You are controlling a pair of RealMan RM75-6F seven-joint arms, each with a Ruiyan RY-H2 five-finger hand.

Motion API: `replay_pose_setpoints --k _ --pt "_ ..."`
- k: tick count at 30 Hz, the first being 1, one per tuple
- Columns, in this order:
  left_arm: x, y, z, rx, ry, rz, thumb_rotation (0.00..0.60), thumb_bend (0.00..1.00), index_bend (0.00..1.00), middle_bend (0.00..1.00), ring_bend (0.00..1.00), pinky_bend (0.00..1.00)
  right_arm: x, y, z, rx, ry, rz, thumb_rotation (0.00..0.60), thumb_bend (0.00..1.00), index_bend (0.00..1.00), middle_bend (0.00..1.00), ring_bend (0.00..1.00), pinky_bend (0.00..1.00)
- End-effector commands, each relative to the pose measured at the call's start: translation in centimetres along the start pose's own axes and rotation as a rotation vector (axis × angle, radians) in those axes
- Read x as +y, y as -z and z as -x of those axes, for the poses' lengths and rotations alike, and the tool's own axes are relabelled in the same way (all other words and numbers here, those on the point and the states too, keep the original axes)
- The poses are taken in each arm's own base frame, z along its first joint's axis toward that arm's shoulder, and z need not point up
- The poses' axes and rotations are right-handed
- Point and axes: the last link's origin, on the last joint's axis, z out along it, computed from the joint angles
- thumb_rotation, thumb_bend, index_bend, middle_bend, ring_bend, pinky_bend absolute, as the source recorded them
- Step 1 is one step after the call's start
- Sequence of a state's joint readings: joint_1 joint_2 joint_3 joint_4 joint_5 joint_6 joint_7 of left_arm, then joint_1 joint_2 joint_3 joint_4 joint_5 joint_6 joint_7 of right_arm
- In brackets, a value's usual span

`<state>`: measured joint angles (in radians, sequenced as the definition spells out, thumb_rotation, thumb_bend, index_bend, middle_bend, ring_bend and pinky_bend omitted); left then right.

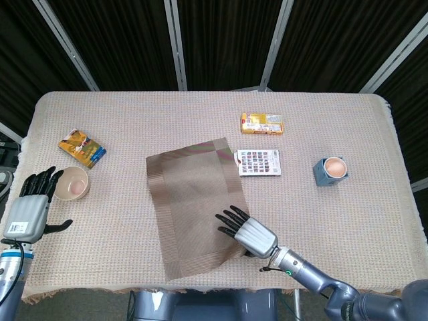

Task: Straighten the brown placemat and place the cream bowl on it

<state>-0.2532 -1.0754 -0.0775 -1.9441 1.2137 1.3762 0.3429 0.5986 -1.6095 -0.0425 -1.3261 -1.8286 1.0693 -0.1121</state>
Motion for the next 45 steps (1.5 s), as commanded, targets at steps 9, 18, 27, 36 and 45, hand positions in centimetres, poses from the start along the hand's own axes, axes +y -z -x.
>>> replay_pose_setpoints --k 9,18,27,36,45 --pt "0.0 -0.1 0.1 -0.006 0.003 0.000 0.600 0.00 0.00 0.00 0.00 0.00 0.5 3.5 -1.0 0.068 0.001 -0.051 0.600 0.27 0.83 0.00 0.00 0.00" --pt "0.1 -0.1 0.1 -0.012 0.006 0.003 0.600 0.00 0.00 0.00 0.00 0.00 5.4 8.1 -4.8 0.139 0.284 -0.067 0.600 0.27 0.84 0.00 0.00 0.00" --pt "-0.1 -0.3 0.2 -0.017 0.005 -0.004 0.600 0.00 0.00 0.00 0.00 0.00 12.4 6.9 -9.2 0.117 0.653 -0.056 0.600 0.27 0.83 0.00 0.00 0.00" --pt "-0.3 -0.5 0.6 -0.029 -0.003 -0.014 0.600 0.00 0.00 0.00 0.00 0.00 15.7 1.9 -12.5 0.128 0.912 -0.099 0.600 0.26 0.81 0.00 0.00 0.00" --pt "-0.3 -0.5 0.7 -0.038 -0.003 -0.013 0.600 0.00 0.00 0.00 0.00 0.00 16.8 -0.9 -13.7 0.218 1.059 -0.045 0.600 0.00 0.02 0.00 0.00 0.00"
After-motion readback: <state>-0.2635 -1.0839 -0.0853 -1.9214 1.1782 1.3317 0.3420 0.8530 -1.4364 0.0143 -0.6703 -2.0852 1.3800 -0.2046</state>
